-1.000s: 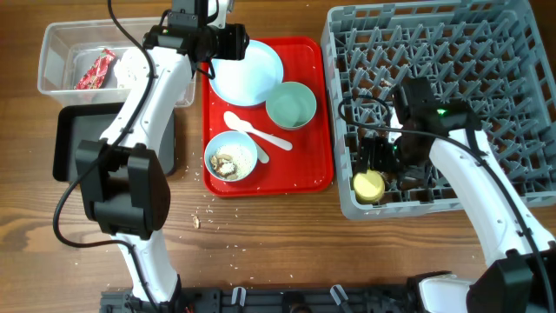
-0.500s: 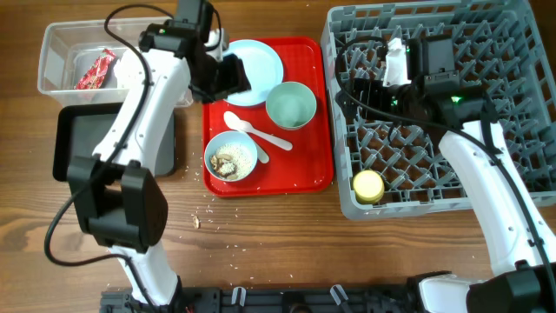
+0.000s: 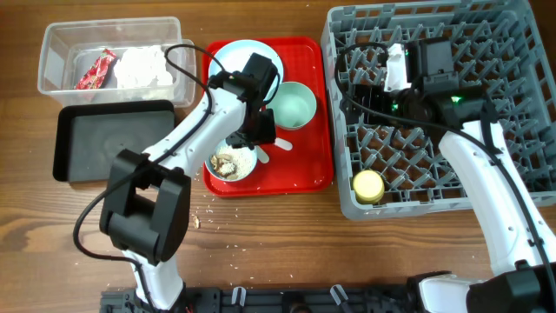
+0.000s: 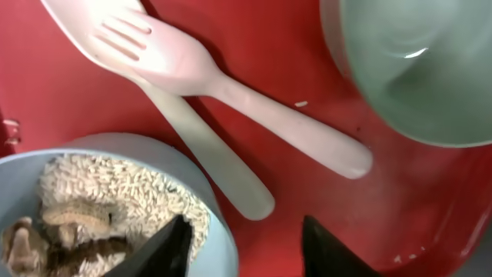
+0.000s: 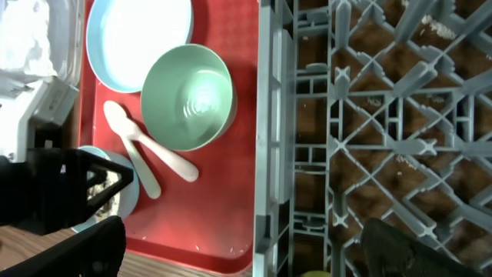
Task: Sort waste into correct bins and load items into the dishwasher rack
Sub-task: 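Grasp the light-blue bowl of rice with the left gripper, then tip the rice and scraps from the bowl onto the black tray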
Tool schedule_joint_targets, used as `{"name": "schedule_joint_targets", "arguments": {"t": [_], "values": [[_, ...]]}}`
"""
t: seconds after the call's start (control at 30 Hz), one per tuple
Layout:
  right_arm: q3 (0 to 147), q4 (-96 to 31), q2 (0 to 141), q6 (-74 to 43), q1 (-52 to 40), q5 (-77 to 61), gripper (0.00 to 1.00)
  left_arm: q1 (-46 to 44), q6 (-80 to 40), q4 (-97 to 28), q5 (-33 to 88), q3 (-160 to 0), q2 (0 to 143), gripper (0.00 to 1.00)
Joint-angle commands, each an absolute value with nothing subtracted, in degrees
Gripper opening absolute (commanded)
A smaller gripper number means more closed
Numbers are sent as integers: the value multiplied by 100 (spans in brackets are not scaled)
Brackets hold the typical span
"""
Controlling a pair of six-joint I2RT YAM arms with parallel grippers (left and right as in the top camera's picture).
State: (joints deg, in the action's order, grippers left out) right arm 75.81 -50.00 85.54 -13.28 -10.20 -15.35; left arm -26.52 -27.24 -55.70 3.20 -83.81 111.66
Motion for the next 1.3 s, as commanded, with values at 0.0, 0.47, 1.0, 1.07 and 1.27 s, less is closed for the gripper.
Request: {"name": "schedule_joint_targets", "arguments": {"t": [0.0, 0.47, 1.0, 1.07, 1.27], "values": [[7666, -5033, 8552, -1201, -1026, -1468, 100, -2670, -2724, -5496, 185, -8143, 11246, 33], [7666, -5039, 8552, -1194, -1026, -1463, 100, -2689, -2727, -4939, 183, -7745, 11273, 4], [7666, -5011, 8552, -1061, -1026, -1466, 99, -674, -1675, -6154, 1850, -8626, 9802, 4], [7666, -5035, 8552, -1066, -1028, -1470, 100, 75, -1096, -6132, 2617, -8626, 9848, 4], [7664, -5068, 8552, -1066, -1028, -1468, 100, 1769, 191, -5992, 5100, -8525, 10114, 4]]}}
